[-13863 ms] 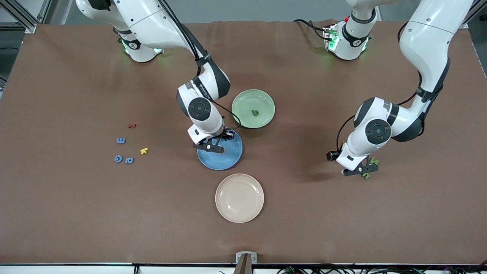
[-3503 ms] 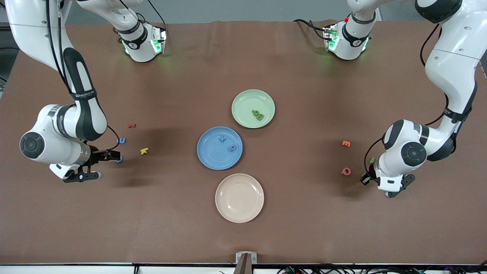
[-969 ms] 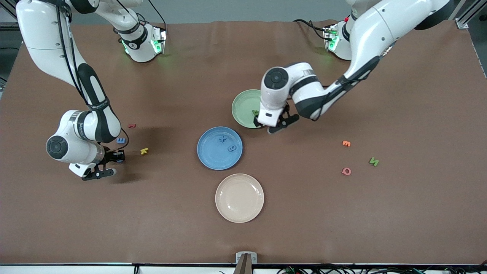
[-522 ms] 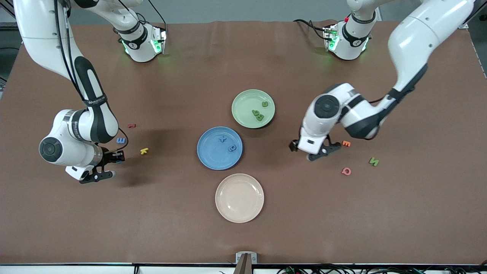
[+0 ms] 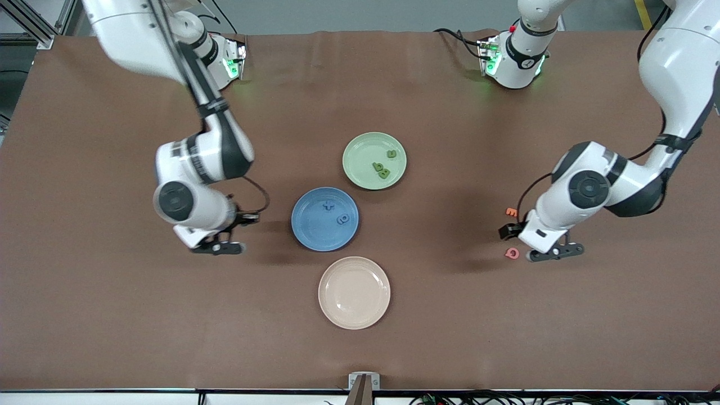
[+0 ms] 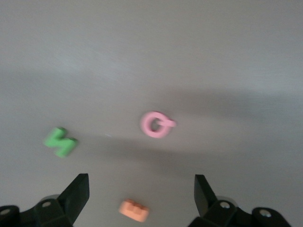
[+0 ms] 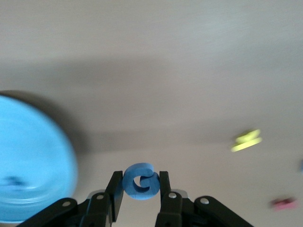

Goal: Sort letters by color into matching plates
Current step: 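Drop the G on the blue plate while the left gripper reaches N, then grasp the N with the left gripper while the right gripper grasps m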

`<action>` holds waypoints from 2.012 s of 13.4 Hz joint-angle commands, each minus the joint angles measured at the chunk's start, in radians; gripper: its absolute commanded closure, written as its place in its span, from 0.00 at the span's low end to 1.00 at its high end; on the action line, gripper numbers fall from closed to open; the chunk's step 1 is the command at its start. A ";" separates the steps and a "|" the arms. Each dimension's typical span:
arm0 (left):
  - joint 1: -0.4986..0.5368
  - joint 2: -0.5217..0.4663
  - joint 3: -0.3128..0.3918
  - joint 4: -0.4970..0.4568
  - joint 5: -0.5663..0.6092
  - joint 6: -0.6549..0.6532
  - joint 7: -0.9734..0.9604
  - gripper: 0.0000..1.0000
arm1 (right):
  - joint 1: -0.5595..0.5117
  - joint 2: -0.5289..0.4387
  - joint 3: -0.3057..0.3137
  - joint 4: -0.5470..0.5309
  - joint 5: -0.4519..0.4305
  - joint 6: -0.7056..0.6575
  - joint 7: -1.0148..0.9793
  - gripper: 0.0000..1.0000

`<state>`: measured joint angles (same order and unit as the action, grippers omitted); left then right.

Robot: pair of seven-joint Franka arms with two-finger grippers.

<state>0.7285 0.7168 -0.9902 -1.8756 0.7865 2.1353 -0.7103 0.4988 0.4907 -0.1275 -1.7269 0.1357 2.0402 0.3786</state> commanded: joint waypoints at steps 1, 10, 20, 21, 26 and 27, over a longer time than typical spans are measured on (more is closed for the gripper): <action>0.063 -0.013 0.011 -0.020 0.054 0.011 0.196 0.03 | 0.116 0.049 -0.011 0.085 0.008 -0.005 0.190 0.88; 0.111 0.016 0.148 -0.051 0.062 0.227 0.812 0.08 | 0.198 0.167 -0.006 0.110 0.088 0.162 0.221 0.87; 0.117 0.030 0.153 -0.086 0.062 0.232 0.979 0.27 | 0.164 0.169 0.017 0.053 0.150 0.229 0.080 0.84; 0.118 0.030 0.154 -0.088 0.062 0.232 0.976 0.27 | 0.165 0.169 0.017 0.053 0.150 0.229 0.080 0.77; 0.115 0.042 0.168 -0.088 0.062 0.253 0.976 0.32 | 0.165 0.125 0.017 0.037 0.150 0.163 0.097 0.00; 0.115 0.053 0.168 -0.086 0.062 0.264 0.974 0.34 | 0.155 0.093 0.016 0.032 0.148 0.117 0.094 0.00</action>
<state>0.8356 0.7513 -0.8195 -1.9574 0.8285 2.3684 0.2588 0.6708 0.6558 -0.1164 -1.6651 0.2619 2.2206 0.4817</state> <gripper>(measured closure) 0.322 0.203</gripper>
